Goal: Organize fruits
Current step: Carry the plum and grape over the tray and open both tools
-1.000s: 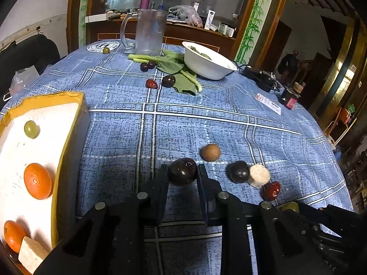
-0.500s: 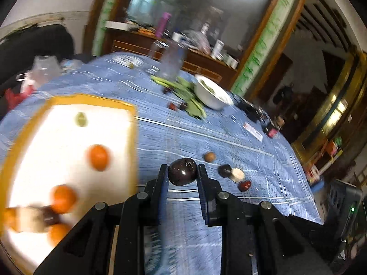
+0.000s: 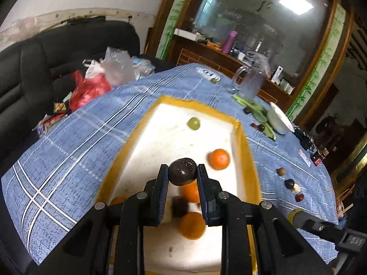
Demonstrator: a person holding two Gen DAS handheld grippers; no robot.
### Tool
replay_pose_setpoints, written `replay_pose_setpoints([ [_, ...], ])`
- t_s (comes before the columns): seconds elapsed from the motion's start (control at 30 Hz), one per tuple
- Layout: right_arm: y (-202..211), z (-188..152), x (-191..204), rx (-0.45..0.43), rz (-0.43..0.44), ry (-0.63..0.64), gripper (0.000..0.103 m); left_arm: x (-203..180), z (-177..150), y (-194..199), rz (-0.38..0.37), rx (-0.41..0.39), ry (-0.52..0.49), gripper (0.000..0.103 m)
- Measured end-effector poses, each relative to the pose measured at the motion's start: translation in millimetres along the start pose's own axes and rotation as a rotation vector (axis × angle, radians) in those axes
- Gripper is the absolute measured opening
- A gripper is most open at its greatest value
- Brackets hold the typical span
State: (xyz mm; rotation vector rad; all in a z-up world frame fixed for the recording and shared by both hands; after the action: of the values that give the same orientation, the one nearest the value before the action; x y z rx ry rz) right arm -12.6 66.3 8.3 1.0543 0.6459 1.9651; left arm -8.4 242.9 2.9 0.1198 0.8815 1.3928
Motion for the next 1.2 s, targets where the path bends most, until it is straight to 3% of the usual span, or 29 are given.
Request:
replay_pose_setpoints([
  [0.17, -24.3, 0.5, 31.1, 0.067, 0.066, -0.005, 0.026, 19.8, -7.3, 0.8, 0.024, 0.008, 0.009, 0.024],
  [0.4, -50.8, -16.7, 69.2, 0.064, -0.097, 0.214, 0.027, 34.1, -13.2, -2.5, 0.028, 0.025, 0.027, 0.024],
  [0.6, -70.3, -38.5, 83.8, 0.072, -0.182, 0.340, 0.027, 36.2, -16.8, -3.4, 0.009, 0.038, 0.048, 0.026],
  [0.7, -75.1, -42.6, 86.9, 0.059, -0.222, 0.378, 0.027, 35.1, -13.7, 1.2, -0.008, 0.020, 0.061, 0.043],
  [0.9, -80.7, -43.5, 86.5, 0.053, -0.244, 0.394, 0.030, 28.7, -3.9, 18.6, -0.014, -0.028, 0.063, 0.063],
  [0.97, -78.2, -42.5, 85.6, 0.041, -0.249, 0.391, 0.046, 27.1, -2.3, 23.0, -0.013, -0.038, 0.064, 0.064],
  [1.0, -77.1, -41.6, 86.0, 0.034, -0.251, 0.390, 0.048, 26.5, -2.0, 24.4, -0.013, -0.040, 0.066, 0.065],
  [1.2, -60.1, -40.8, 83.9, -0.004, -0.258, 0.392, 0.048, 16.7, -3.8, 30.6, -0.004, -0.038, 0.052, 0.067],
])
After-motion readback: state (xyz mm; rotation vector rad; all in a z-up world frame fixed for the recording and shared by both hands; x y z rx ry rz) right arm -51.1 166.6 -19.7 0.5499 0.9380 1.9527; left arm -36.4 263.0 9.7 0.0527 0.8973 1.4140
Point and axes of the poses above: each gripper's, at about its wrist camera, not at the fingertips, and y roughly against the way its jaws point, x to its left, z to its top, the point moved 10 cm from there along -y, roughly the way its jaws point, and after that the axes turned 14 degrees about -z, right-handed, at the moved point
